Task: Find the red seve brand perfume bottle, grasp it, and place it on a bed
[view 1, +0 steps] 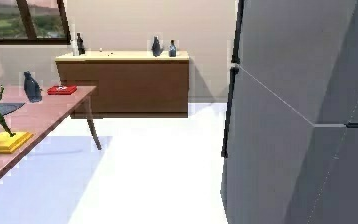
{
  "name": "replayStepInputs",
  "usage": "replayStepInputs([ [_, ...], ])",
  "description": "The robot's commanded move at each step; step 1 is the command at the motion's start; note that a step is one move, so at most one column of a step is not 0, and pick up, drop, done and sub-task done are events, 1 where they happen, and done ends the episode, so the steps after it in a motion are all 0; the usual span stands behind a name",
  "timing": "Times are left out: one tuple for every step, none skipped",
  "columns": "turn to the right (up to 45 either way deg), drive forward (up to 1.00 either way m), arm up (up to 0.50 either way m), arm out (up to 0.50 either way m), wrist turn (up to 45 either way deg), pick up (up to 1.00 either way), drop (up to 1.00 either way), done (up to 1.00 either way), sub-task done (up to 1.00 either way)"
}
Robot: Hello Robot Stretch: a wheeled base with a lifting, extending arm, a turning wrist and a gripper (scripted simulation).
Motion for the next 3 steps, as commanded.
replayStepInputs([
  [-36.0, 0.0, 0.0, 0.0, 0.0, 0.0, 0.0, 0.0, 0.0],
  [0.0, 0.25, 0.0, 0.0, 0.0, 0.0, 0.0, 0.0, 0.0],
  [-45.0, 0.0, 0.0, 0.0, 0.0, 0.0, 0.0, 0.0, 0.0],
])
